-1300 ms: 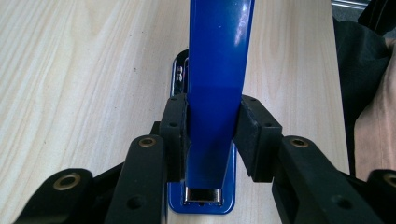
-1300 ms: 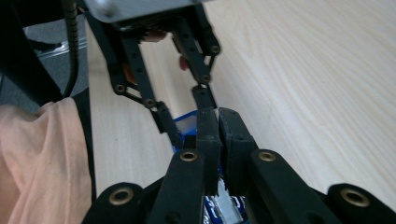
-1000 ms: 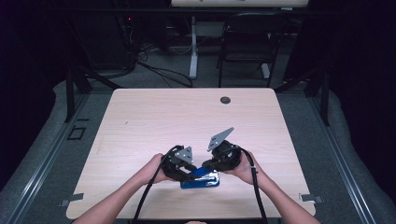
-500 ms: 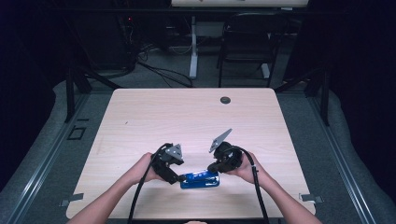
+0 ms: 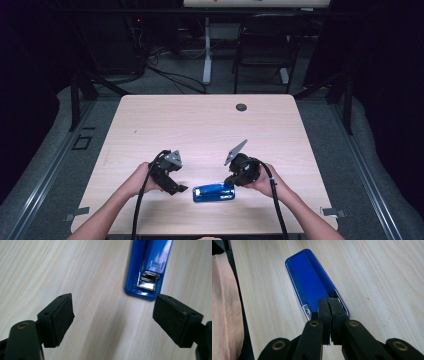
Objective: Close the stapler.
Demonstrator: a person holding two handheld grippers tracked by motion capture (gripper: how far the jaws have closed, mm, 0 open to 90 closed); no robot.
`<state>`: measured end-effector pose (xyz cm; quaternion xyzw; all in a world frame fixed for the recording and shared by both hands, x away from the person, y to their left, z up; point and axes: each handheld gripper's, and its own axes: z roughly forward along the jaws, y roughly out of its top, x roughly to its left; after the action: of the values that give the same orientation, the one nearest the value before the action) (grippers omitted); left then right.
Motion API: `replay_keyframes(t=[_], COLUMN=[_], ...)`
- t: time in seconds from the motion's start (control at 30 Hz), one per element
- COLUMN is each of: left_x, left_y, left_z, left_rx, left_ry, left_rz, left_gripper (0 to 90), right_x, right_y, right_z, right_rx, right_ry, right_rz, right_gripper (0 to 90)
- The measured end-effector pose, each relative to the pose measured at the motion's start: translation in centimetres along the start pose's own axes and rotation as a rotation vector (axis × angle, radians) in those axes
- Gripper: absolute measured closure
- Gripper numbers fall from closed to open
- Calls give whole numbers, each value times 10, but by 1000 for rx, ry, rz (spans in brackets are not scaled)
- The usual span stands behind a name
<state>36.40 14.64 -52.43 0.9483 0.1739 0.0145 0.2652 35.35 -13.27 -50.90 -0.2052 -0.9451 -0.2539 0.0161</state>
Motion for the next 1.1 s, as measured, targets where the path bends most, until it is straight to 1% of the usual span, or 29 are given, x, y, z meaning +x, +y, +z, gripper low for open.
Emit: replay_keyframes(t=[0.07, 0.17, 0.3, 0.37, 0.43, 0.5, 0.57, 0.6, 0.67, 0.7, 0.77, 0.8, 0.83, 0.87, 0.93, 0.97, 1.0, 1.03, 1.07, 1.1], left_x=[2, 5, 10, 12, 13, 14, 14, 14, 15, 15, 16, 16, 17, 17, 17, 17, 18, 18, 19, 20], left_y=[-4, -9, -13, -14, -14, -15, -16, -16, -16, -16, -16, -17, -17, -17, -18, -18, -18, -18, -19, -20], left_z=[-2, -6, -10, -11, -10, -9, -9, -9, -9, -9, -9, -9, -10, -10, -11, -11, -12, -12, -13, -13], left_rx=[-5, -5, -16, -21, -15, -15, -16, -16, -15, -17, -19, -20, -22, -26, -37, -42, -47, -51, -58, -60], left_ry=[3, 23, 39, 44, 47, 44, 45, 45, 45, 45, 48, 51, 55, 56, 73, 82, 86, 96, 100, 108], left_rz=[-16, -30, -57, -62, -63, -70, -74, -75, -75, -76, -76, -78, -79, -84, -81, -82, -88, -92, -98, -104], left_gripper=[155, 144, 122, 118, 117, 113, 110, 110, 110, 110, 107, 106, 101, 101, 96, 87, 87, 77, 75, 75], right_x=[0, 0, 0, 0, 0, 0, 0, -1, -3, -4, -1, 0, 0, 0, 3, 3, 3, 1, 0, 0], right_y=[0, 0, 0, 0, 0, 0, -1, -2, -4, -4, -2, -2, -2, -2, 0, 0, 0, 0, -1, -1], right_z=[0, 0, 0, 0, 0, 0, 2, 1, 2, 2, 2, 1, -3, -3, -10, -15, -15, -19, -20, -20], right_rx=[-3, 3, 2, 3, 3, 3, 21, 17, -1, -3, 5, 3, -45, -45, -88, -127, -127, -123, -142, -142], right_ry=[0, -2, 0, -2, -2, -1, -19, -19, 17, 20, -6, -8, 5, 5, -49, -58, -58, -79, -85, -85], right_rz=[4, 0, -1, 0, 0, 1, -3, 1, 25, 24, 1, -9, -11, -11, -39, -29, -29, -29, -10, -10], right_gripper=[896, 899, 900, 900, 900, 900, 900, 900, 900, 900, 894, 882, 837, 837, 796, 746, 746, 666, 666, 624])
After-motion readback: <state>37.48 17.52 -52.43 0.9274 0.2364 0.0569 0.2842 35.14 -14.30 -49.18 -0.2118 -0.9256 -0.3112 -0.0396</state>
